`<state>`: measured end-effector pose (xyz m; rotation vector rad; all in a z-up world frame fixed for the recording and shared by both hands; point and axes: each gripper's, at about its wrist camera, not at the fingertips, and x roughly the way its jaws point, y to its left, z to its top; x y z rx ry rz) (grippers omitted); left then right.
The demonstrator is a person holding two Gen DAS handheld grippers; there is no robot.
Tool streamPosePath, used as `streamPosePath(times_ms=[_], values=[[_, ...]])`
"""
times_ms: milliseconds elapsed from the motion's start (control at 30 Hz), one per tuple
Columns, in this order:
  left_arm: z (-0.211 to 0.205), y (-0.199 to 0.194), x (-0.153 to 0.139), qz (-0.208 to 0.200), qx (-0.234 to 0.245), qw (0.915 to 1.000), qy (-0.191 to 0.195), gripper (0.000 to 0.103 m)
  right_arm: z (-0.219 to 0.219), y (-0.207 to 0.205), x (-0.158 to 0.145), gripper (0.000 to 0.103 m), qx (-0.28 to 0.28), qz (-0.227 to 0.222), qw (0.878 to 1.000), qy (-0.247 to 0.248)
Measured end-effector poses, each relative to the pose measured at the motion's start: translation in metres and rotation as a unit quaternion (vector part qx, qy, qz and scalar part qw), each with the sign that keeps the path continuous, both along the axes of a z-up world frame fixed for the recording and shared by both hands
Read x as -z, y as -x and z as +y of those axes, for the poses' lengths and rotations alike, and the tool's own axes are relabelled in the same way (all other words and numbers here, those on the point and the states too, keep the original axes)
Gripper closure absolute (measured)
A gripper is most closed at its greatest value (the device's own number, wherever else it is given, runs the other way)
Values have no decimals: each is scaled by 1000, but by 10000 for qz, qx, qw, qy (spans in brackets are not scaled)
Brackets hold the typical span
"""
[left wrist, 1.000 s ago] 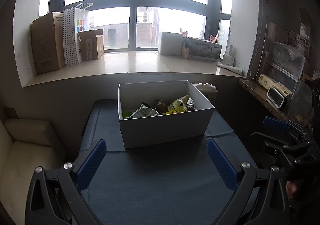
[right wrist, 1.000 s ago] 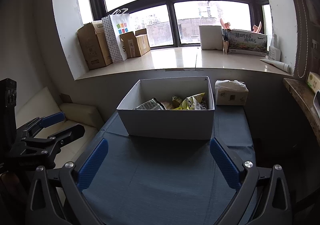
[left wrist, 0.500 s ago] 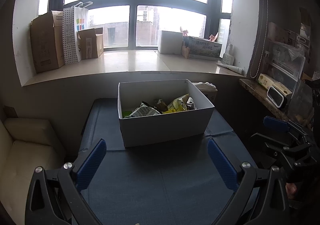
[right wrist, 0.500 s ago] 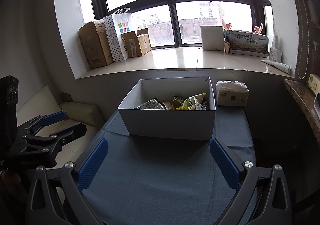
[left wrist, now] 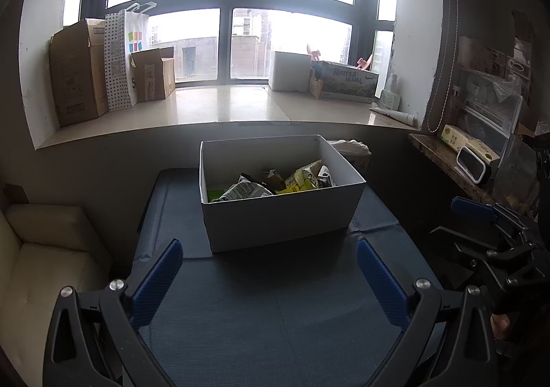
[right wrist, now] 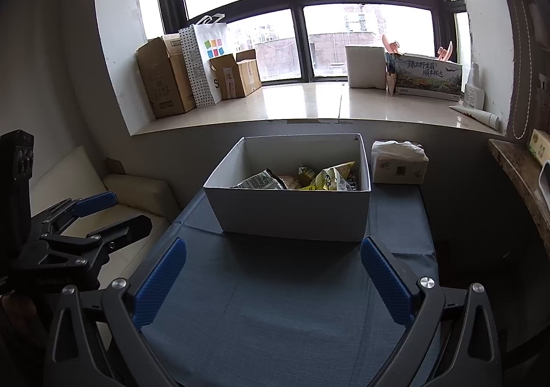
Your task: Organize snacks
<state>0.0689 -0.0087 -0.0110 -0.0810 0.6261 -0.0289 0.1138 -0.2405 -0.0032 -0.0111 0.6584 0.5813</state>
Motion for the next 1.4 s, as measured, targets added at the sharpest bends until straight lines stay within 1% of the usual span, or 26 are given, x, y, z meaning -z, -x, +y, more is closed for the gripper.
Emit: streamPosePath(times_ms=[1400], values=[[-2, 1, -1, -7, -13, 10000, -17, 0, -1, 3, -2, 0, 7, -10, 10000, 29]])
